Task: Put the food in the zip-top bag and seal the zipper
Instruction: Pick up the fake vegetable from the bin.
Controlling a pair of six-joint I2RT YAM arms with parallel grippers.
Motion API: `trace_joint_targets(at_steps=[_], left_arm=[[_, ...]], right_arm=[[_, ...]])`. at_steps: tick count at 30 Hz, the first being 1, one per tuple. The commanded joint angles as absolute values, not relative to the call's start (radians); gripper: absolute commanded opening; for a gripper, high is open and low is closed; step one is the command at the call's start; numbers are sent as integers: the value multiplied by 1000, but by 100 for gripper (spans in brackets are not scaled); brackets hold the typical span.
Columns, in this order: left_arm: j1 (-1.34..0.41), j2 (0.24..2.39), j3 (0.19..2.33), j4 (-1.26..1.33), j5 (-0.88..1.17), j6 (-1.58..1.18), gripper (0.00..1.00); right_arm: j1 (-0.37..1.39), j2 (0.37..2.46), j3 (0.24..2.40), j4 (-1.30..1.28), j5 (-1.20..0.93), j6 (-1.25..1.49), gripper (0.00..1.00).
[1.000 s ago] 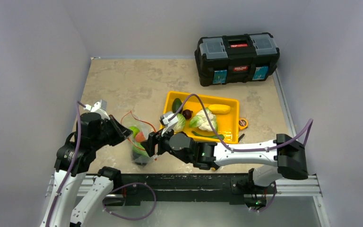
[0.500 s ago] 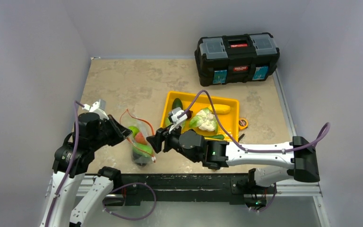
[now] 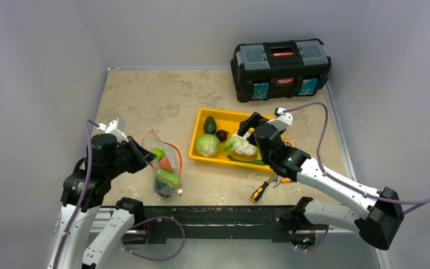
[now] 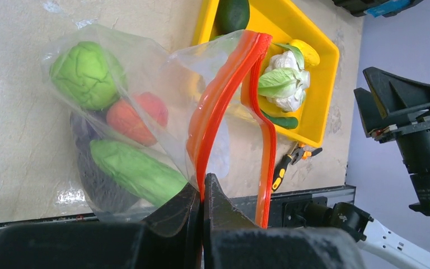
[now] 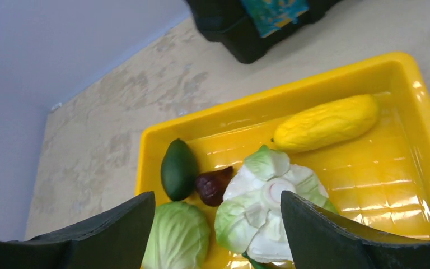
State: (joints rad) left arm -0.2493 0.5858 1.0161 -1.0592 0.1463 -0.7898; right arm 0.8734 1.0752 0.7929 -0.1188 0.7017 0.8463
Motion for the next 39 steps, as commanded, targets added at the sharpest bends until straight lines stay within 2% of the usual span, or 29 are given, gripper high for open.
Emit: trace_joint_targets(at_steps=[1, 6, 13, 24, 33, 35, 39], left_arm=[[-252, 591, 1017, -1005, 166, -784, 0], [-252, 588, 1017, -1008, 172, -788, 0], [-252, 574, 1016, -1021, 171, -787, 0], [-252, 587, 1009, -1004, 184, -792, 0], [-252, 590, 1009, -1007, 183, -788, 0], [-252, 589, 1007, -1007, 181, -789, 0], [-252, 589, 1005, -1008, 180, -785, 0]], right_arm=[[748, 1031, 749, -202, 696, 1146, 83], [583, 1104, 707, -156, 574, 1309, 82], [432, 1313, 702, 18, 419, 1295, 79], [418, 1549, 751, 54, 459, 1385, 75], [418, 1623, 758, 88, 519, 1462, 71], [419, 1630, 750, 97, 523, 1467, 67], [419, 1607, 708, 124, 503, 1481, 42]])
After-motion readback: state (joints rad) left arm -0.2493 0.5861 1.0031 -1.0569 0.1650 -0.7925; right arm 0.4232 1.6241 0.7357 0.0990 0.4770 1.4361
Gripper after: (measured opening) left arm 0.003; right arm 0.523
